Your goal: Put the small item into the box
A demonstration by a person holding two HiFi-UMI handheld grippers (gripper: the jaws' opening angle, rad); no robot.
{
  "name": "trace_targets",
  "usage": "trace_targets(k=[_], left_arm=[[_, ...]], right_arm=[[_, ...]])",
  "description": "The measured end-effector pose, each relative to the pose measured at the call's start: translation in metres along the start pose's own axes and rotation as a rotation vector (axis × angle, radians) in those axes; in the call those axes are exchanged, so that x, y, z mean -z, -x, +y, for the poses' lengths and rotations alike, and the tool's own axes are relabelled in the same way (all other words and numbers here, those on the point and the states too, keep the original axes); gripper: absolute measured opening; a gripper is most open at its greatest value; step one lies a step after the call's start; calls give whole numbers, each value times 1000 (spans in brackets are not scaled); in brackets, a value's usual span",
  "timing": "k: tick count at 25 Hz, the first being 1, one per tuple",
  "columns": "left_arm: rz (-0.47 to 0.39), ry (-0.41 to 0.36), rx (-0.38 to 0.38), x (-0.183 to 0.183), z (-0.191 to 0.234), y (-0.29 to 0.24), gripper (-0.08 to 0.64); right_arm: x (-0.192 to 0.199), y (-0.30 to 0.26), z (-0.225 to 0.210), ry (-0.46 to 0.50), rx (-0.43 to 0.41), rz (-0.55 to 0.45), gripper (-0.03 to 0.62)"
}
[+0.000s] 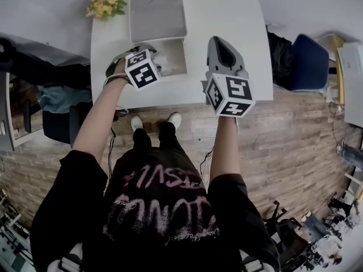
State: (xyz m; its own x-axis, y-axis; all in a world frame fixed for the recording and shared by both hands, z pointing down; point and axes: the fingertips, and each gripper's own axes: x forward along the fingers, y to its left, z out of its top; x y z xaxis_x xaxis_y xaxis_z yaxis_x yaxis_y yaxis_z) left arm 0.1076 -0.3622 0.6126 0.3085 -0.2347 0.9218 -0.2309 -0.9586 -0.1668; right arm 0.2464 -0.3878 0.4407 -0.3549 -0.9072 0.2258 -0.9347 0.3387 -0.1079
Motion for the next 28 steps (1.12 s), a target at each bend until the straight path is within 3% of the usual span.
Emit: trace_targets(k=[5, 9, 13, 18, 28], left_arm=[[-51, 50, -42, 0, 6, 17, 227], [-83, 104, -87, 3, 12, 30, 159], [-131, 202, -102, 5, 14, 42, 110], [-229, 355, -177, 9, 24, 61, 10], [-397, 527, -316, 17, 32, 108, 0]], right_arm=[[-6, -1, 8, -9, -14, -13, 12], [-12, 1, 13, -3, -19, -19, 11], [-16, 4, 18, 5, -24, -22, 11], [-21, 8, 24, 14, -31, -27, 11], [-30, 15, 34, 40, -39, -33, 11]])
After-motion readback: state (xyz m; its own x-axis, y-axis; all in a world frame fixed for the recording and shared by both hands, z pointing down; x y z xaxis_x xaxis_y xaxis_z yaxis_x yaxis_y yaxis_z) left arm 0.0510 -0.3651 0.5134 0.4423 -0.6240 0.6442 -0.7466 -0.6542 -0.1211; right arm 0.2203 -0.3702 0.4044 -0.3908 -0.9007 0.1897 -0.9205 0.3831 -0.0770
